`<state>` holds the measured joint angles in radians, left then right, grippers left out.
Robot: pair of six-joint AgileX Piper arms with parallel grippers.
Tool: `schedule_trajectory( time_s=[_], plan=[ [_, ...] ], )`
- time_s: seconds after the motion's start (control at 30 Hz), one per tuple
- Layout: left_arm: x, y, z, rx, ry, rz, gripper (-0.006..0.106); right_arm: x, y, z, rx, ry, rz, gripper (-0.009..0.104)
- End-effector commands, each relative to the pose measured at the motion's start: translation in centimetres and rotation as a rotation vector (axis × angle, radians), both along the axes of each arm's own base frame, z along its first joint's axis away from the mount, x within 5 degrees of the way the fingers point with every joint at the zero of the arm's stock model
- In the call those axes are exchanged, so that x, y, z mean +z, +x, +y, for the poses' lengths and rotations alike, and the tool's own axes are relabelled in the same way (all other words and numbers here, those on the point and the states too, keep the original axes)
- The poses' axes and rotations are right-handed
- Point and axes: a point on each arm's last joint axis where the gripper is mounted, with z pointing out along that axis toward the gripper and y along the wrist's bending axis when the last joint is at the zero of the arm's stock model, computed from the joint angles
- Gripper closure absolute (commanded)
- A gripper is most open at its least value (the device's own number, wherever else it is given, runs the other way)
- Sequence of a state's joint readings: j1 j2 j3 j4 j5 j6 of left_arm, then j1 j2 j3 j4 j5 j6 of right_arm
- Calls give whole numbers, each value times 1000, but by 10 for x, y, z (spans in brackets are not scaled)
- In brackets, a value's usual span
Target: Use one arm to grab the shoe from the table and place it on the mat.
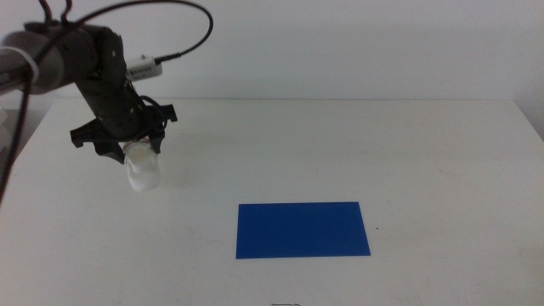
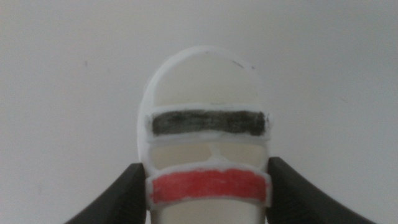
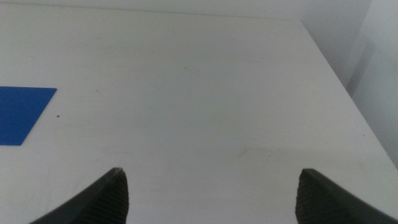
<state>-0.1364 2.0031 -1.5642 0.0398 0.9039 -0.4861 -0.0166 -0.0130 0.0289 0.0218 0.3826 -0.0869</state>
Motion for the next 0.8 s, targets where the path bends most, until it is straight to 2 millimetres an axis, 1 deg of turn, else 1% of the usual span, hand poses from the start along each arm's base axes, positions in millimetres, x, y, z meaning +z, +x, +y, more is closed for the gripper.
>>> schedule_trajectory(
  time_s=[0.0,0.1,0.17,0.3,0.43,0.6,0.77],
  plan=[
    [50,-17,-11,17,-32,-120,102,12,0,-1,-3,-22,-93,1],
    [68,-37,-23,41,-22,-152,102,12,0,-1,-3,-22,-93,1],
    [77,-46,-33,29,-8,-154,102,12,0,-1,-3,-22,-93,1],
    [87,-58,-60,-15,-9,-127,102,12,0,-1,-3,-22,-93,1],
    [92,-69,-91,-58,-33,-123,102,12,0,-1,-3,-22,-93,1],
    [93,-79,-139,-136,-60,-128,102,12,0,-1,-3,-22,-93,1],
    [87,-83,-185,-189,-61,-87,102,12,0,-1,-3,-22,-93,1]
  ],
)
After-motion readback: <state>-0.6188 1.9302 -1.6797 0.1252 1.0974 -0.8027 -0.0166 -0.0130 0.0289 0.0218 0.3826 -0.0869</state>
